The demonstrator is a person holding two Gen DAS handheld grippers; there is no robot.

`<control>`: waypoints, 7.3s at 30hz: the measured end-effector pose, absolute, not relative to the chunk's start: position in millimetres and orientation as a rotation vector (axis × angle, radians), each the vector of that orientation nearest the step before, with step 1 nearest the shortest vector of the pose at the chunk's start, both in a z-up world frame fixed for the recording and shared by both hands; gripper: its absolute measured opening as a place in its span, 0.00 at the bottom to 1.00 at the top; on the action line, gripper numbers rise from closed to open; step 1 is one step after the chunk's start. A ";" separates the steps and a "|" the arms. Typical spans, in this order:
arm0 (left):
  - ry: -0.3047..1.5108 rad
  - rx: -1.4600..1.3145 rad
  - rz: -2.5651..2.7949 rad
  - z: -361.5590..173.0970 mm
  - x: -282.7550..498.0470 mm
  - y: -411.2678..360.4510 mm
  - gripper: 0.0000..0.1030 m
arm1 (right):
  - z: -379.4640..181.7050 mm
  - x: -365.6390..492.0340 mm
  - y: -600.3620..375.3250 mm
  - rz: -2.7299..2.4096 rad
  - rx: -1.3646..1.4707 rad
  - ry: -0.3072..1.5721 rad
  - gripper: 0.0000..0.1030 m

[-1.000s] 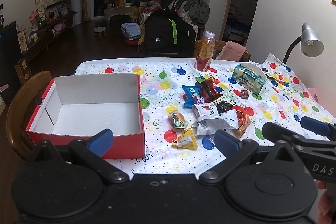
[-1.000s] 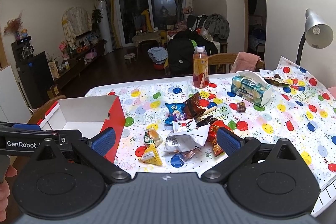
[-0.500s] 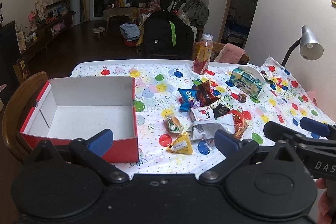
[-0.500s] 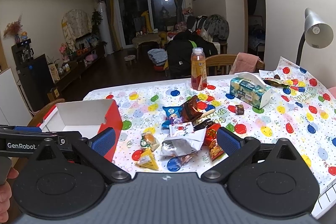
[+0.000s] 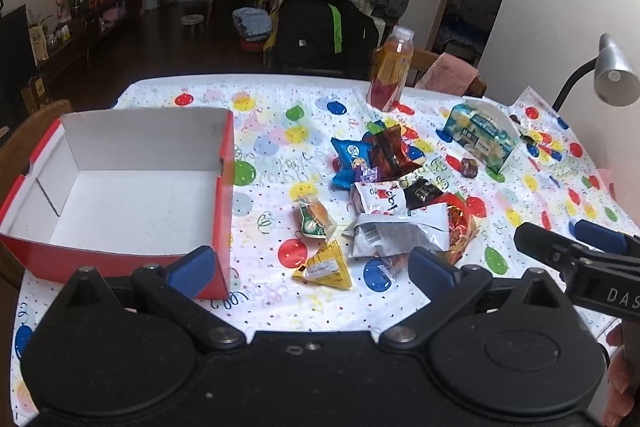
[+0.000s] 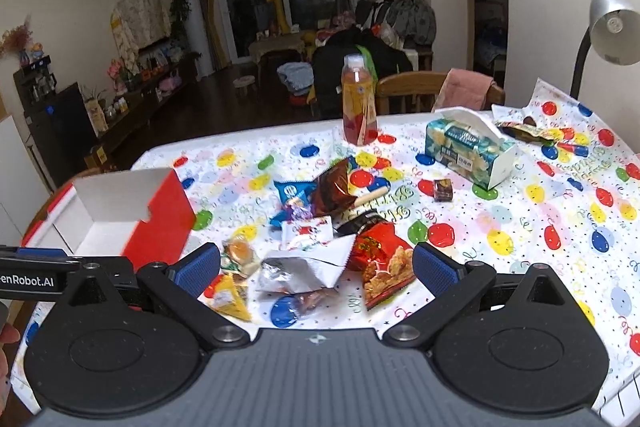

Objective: Organize snacks
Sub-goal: 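Grasp the yellow triangular packet with the left tool while the right tool grasps the white-silver packet, then carry both packets over the red box with both tools, then open both tools to drop the packets into the box, then move both tools back over the remaining snacks on the table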

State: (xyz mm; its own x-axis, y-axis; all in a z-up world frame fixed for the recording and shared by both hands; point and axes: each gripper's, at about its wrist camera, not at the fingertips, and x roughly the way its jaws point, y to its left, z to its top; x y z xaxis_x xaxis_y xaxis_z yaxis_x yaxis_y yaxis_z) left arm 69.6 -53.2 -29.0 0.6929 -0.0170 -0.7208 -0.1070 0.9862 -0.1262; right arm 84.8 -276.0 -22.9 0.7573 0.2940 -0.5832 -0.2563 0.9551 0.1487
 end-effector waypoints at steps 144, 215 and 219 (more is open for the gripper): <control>1.084 -0.077 0.131 -129.8 165.3 195.2 0.31 | -91.9 158.9 61.1 0.663 -0.185 0.906 0.22; 0.664 0.009 -0.108 -25.2 109.3 -8.0 1.00 | -17.5 118.1 -206.8 0.508 0.024 0.665 0.85; 0.670 0.011 -0.113 -30.4 116.7 -27.0 1.00 | -26.1 121.7 -225.7 0.464 0.004 0.664 0.85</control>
State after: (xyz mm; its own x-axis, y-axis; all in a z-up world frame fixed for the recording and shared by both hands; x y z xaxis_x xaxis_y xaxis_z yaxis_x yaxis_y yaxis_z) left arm 116.7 -27.0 -30.4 0.7782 -0.1009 -0.6199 0.1077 0.9938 -0.0266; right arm 121.7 -225.7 -26.1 0.6893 0.4160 -0.5931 -0.4138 0.8981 0.1491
